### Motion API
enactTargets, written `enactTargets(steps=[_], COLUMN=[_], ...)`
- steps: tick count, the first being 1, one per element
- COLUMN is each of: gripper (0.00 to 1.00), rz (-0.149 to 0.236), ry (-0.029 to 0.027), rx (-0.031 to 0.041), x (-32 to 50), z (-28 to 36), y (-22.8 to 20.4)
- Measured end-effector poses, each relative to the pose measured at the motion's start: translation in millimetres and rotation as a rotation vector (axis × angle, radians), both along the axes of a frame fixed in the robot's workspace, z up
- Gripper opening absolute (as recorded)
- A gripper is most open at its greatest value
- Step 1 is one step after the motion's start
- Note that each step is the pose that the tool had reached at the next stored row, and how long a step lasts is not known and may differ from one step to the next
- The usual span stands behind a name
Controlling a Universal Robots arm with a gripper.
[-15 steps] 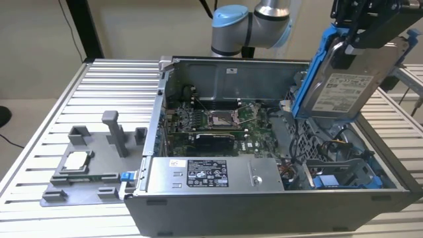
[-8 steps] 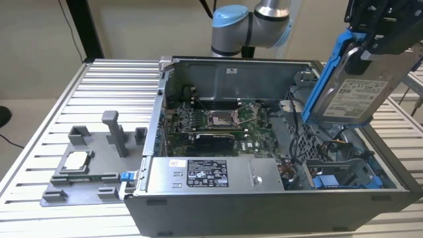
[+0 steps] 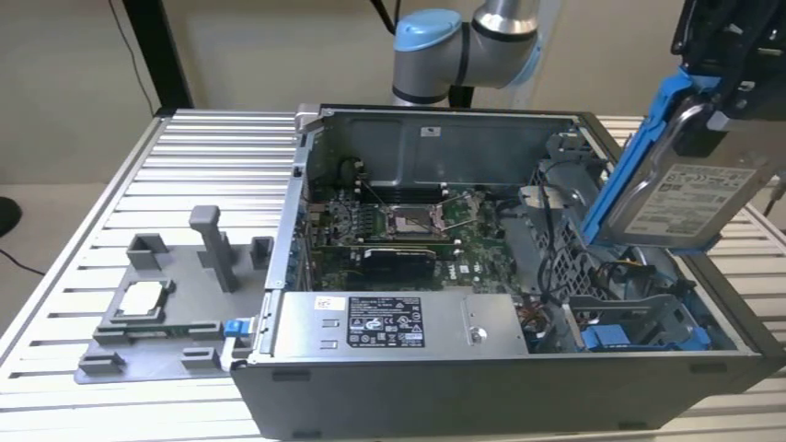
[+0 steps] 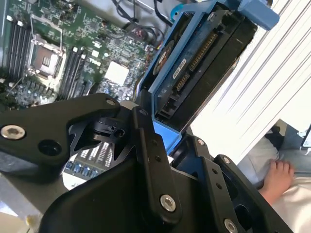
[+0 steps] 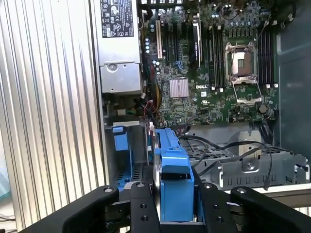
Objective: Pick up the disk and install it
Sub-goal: 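Pick up the disk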
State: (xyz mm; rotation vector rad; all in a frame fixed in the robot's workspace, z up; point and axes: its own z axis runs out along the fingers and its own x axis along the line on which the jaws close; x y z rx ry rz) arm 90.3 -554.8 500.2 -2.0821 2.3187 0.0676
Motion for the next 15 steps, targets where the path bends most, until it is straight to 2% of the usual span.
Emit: enactTargets(steps=[4,5,11,15], gripper=[0.0,0.0,0.0,0.0], rz=[0.0,0.0,0.021,0.024], ry=[0.0,0.0,-0.0001,-0.0001], rx=[0.0,-0.0002,-0.0001,-0.0002], x=[1.6,1.6,1.5,1.4], z=[-0.2,-0.2,-1.4,-1.9], y=[-15.5,-17.5,-23.6,-36.8])
